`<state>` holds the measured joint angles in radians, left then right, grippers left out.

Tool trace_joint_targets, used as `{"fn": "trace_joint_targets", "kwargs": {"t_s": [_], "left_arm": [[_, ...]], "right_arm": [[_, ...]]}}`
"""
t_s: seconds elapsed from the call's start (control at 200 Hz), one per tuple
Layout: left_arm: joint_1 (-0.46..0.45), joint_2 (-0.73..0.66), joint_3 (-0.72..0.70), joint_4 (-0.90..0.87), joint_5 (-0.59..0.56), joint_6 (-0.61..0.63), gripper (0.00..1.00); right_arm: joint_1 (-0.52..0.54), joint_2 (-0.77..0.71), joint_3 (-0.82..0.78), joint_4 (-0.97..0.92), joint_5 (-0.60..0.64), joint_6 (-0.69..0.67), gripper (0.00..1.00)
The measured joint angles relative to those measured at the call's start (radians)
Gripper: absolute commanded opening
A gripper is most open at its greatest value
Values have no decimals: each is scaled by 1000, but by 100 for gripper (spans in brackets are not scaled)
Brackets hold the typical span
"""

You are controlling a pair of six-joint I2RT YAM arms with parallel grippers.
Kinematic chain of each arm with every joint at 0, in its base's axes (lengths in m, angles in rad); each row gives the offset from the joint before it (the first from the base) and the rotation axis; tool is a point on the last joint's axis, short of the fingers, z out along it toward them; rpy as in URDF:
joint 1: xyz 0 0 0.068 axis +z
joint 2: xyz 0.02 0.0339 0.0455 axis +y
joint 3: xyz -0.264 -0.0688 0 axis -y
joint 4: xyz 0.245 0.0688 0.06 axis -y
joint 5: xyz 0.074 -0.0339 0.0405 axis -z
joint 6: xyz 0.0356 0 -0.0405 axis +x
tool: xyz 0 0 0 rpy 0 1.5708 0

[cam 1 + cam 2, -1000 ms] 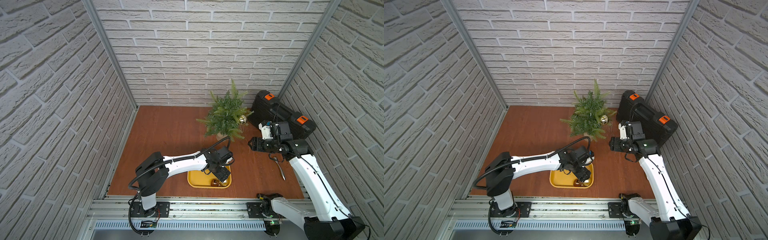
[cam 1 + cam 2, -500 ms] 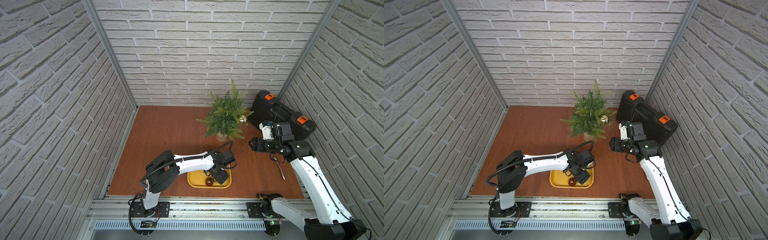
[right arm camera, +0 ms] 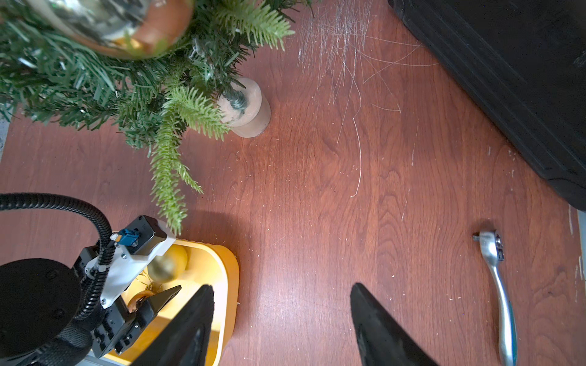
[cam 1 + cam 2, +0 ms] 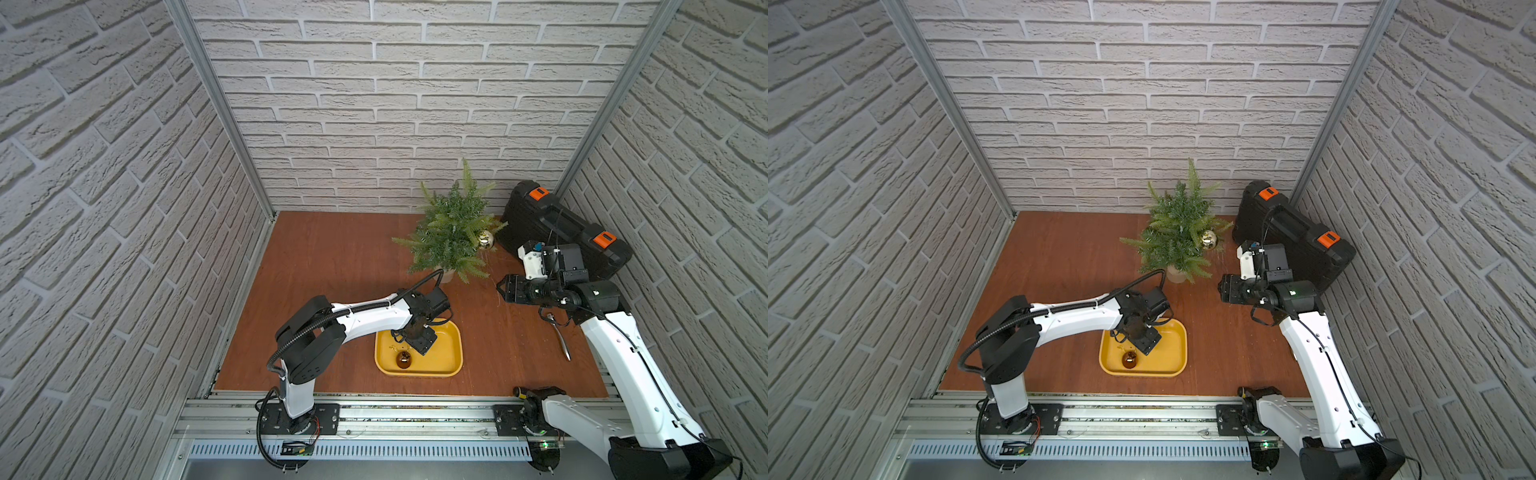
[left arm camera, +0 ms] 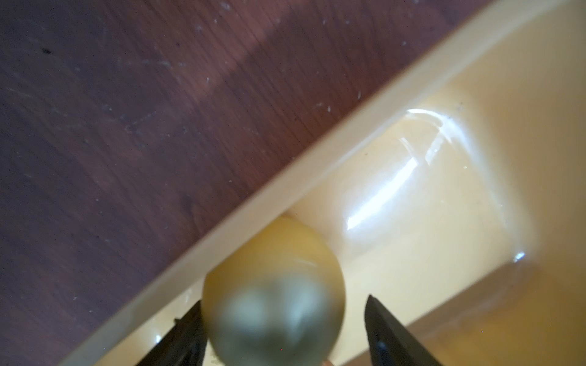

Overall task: Decorate the small christmas tree with ornaments
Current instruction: Pick up an ornament from the container.

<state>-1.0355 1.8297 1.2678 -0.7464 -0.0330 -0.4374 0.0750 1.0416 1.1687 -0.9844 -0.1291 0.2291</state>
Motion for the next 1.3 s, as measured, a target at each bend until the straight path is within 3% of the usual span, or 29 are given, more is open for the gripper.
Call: {"fn": "trace_joint_targets", "kwargs": {"t_s": [0.595, 0.86, 1.3], "left_arm": [[32, -4, -18, 63, 42, -2, 64], [33, 17, -18, 76, 51, -6, 67], [34, -27, -31, 89, 32, -5, 47]], "right_arm": [[0, 16, 6, 0, -8, -1, 69], [0, 17, 6, 0, -9, -1, 69], [0, 12, 22, -2, -8, -1, 69]]}}
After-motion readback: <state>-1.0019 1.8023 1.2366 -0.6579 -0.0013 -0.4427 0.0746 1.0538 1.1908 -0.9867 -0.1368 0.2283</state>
